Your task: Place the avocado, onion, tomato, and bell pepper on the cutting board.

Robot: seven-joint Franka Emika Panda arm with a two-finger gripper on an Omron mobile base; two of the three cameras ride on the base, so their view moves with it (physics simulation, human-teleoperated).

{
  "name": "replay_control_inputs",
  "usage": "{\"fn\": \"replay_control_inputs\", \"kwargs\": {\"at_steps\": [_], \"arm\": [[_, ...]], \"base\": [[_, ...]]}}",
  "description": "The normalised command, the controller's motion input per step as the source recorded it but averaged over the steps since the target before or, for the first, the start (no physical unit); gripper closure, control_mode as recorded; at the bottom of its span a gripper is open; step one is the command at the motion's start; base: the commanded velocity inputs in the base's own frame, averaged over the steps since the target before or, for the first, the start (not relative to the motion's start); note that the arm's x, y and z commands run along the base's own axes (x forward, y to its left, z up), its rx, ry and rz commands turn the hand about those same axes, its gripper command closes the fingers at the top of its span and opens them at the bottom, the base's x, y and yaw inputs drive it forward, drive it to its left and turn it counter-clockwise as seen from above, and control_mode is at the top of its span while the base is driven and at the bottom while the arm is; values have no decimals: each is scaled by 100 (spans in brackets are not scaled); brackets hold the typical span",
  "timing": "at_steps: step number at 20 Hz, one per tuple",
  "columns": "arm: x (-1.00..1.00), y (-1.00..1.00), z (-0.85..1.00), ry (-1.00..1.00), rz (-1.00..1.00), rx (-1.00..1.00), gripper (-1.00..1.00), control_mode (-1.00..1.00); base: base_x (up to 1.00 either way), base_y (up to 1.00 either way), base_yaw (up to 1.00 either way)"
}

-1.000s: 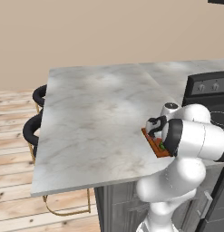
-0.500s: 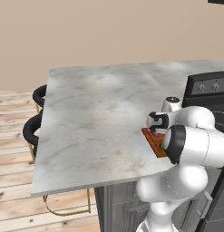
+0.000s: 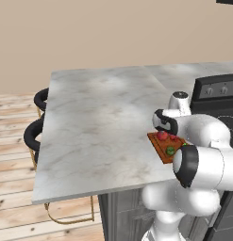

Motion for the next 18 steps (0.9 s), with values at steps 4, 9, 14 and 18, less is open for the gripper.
{"fn": "replay_control_inputs", "kwargs": {"at_steps": [4,9,14,18], "arm": [[-17,30,44,-8,0,-8,-100,-100],[-24,44,29,-7,0,-13,-100,-100],[-31,50,21,-10,0,-14,-100,-100],[-33,47,18,-12,0,-14,-100,-100]], "base": [[0,0,0],[0,0,0],[0,0,0],[0,0,0]]}}
